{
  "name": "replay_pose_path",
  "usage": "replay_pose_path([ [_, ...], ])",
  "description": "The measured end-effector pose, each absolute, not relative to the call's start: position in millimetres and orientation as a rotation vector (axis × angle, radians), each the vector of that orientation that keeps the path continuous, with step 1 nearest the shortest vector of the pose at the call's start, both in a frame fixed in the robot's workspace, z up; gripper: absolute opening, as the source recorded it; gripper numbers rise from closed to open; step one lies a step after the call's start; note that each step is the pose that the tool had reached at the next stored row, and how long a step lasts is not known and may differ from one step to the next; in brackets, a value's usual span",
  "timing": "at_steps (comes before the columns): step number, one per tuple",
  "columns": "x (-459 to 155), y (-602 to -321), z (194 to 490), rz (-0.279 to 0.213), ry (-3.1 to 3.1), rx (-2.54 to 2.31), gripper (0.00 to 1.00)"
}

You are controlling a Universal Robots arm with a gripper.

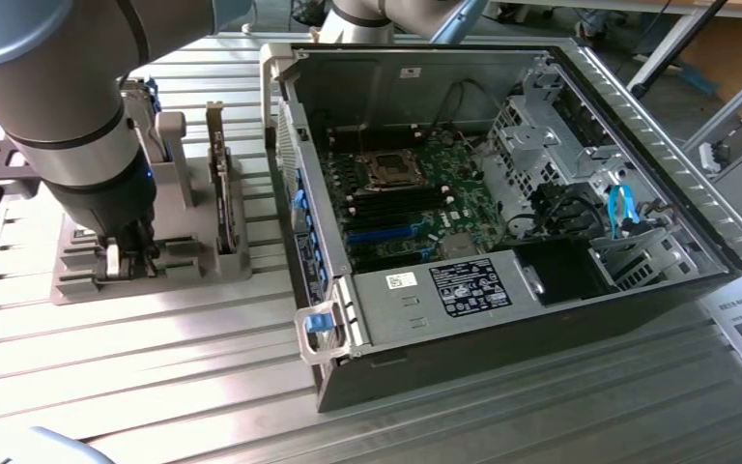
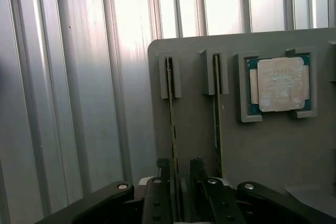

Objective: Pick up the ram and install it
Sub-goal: 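Pick up the ram and move it above insertion slot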

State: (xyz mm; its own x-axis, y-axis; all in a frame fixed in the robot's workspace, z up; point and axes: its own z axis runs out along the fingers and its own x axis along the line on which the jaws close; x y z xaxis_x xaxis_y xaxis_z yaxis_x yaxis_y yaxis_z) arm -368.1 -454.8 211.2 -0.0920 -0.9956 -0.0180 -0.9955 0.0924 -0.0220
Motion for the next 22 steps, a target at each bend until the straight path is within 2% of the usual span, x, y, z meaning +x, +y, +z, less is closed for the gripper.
replay_pose_path([
  [10,-368.1,-454.8,210.4,-0.006,2.301,-2.098,0.3],
  [12,-368.1,-454.8,210.4,-0.006,2.301,-2.098,0.28],
  [13,-368.1,-454.8,210.4,-0.006,2.301,-2.098,0.21],
  [22,-368.1,-454.8,210.3,-0.006,2.293,-2.106,0.21],
])
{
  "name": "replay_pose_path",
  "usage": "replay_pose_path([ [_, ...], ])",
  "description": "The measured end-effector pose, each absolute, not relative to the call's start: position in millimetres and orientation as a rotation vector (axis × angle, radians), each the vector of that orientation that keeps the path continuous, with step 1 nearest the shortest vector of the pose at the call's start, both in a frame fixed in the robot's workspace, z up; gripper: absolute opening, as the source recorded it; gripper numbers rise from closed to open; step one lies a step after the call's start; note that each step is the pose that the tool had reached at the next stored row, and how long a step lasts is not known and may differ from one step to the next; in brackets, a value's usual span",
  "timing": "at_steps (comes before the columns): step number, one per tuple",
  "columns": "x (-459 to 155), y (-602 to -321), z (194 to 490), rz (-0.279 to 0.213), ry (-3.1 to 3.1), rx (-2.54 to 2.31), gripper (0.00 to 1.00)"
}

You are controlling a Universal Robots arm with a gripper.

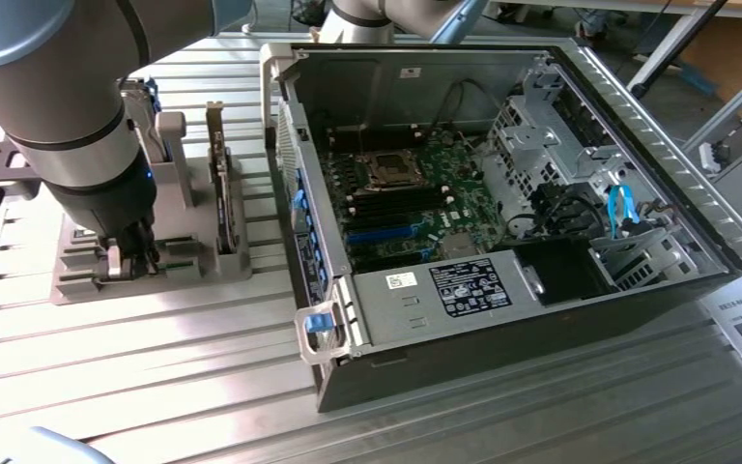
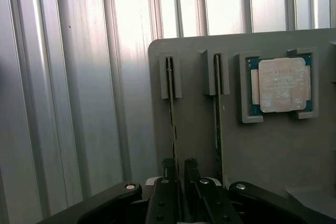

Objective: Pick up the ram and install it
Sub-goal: 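Pick up the ram and move it above insertion slot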

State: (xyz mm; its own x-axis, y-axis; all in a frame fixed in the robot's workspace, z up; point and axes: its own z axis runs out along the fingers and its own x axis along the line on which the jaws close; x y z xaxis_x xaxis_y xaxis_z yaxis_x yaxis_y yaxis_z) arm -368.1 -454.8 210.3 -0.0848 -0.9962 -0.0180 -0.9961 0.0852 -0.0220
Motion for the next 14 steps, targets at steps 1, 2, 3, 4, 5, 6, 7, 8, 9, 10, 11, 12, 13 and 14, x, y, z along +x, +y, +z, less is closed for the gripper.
replay_pose_path([
  [1,-368.1,-454.8,210.4,-0.006,2.289,-2.11,0.21],
  [2,-368.1,-454.8,210.4,-0.006,2.285,-2.115,0.21],
  [3,-368.1,-454.8,210.3,-0.006,2.281,-2.119,0.21],
  [4,-368.1,-454.8,210.3,-0.006,2.277,-2.123,0.21],
  [5,-368.1,-454.8,210.3,-0.006,2.276,-2.124,0.21],
  [6,-368.1,-454.8,210.3,-0.006,2.276,-2.124,0.21],
  [7,-368.1,-454.9,210.3,-0.006,2.276,-2.124,0.21],
  [8,-368.1,-455.1,210.2,-0.006,2.276,-2.124,0.21],
  [9,-368.1,-455.3,210.2,-0.006,2.276,-2.124,0.21],
  [10,-368.1,-455.5,210.2,-0.006,2.276,-2.124,0.21],
  [11,-368.1,-455.6,210.2,-0.006,2.276,-2.124,0.21],
  [12,-368.1,-455.7,210.2,-0.006,2.276,-2.124,0.21],
  [13,-368.1,-455.7,210.2,-0.006,2.276,-2.124,0.21],
  [14,-368.1,-455.7,210.2,-0.006,2.276,-2.124,0.21],
])
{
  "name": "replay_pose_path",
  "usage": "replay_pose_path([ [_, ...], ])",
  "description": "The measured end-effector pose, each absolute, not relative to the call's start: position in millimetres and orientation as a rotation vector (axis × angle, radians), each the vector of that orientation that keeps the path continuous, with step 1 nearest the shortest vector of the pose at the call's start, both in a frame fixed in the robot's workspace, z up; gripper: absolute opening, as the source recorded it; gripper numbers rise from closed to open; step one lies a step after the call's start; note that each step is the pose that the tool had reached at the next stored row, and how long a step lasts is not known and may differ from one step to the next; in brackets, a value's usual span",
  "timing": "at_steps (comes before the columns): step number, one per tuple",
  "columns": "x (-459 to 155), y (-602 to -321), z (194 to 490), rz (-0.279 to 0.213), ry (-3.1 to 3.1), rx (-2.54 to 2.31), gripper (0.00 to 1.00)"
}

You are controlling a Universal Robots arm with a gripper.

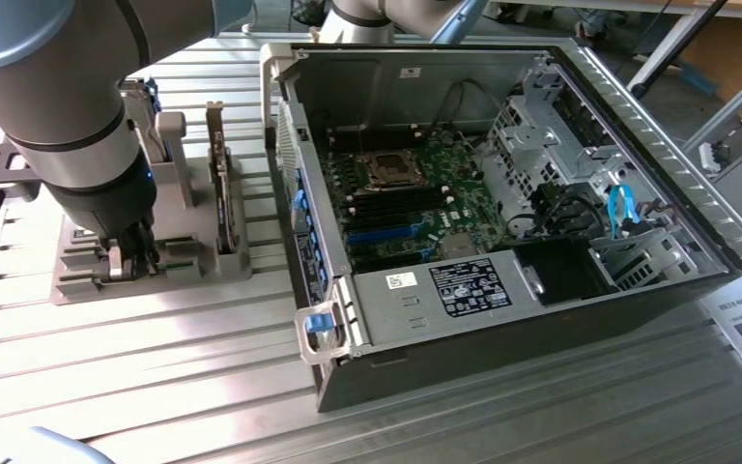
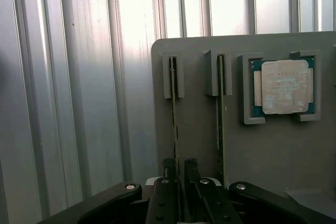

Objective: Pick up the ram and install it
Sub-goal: 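Pick up the ram and move it above insertion slot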

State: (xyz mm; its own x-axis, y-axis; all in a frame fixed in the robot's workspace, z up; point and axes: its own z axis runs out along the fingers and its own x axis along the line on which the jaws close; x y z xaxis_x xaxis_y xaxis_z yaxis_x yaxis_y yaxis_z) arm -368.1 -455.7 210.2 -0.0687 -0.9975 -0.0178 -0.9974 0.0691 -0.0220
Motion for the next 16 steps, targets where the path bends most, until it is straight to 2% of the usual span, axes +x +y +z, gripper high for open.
replay_pose_path([
  [16,-367.1,-455.7,209.6,-0.006,2.276,-2.124,0.21],
])
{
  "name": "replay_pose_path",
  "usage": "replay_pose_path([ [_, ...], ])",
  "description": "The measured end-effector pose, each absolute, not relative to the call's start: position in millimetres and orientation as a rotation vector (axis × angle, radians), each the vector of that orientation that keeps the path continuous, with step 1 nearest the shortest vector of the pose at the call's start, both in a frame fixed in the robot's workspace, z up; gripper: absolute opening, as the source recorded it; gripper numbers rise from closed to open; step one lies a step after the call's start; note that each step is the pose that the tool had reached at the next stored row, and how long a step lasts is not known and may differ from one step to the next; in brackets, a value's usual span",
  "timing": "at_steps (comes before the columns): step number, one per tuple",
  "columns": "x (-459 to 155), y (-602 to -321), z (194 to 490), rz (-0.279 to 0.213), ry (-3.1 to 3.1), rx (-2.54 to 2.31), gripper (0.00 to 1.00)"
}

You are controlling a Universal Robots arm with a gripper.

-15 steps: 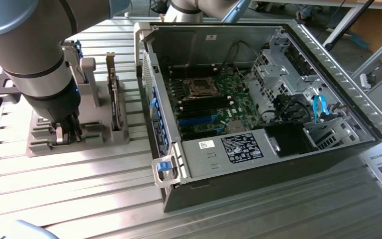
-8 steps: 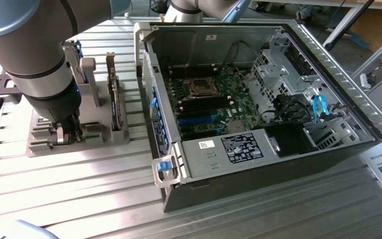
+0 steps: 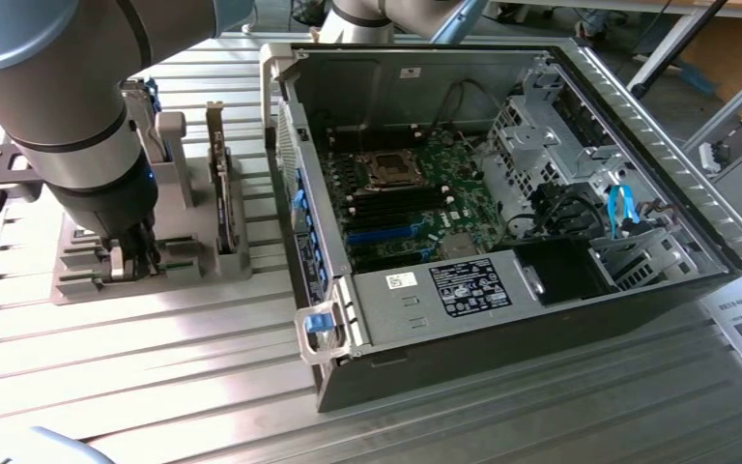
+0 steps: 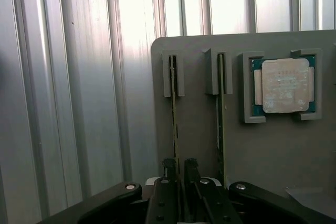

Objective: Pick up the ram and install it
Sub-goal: 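Pick up the ram and move it above insertion slot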

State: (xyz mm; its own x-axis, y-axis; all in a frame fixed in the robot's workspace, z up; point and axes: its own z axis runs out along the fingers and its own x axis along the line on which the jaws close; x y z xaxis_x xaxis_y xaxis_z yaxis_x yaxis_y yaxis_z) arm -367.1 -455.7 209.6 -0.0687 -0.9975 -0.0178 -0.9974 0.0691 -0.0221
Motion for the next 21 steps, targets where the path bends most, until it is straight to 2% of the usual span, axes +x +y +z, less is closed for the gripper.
replay_pose_path([
  [21,-367.1,-456.8,210.0,-0.006,2.276,-2.124,0.21],
])
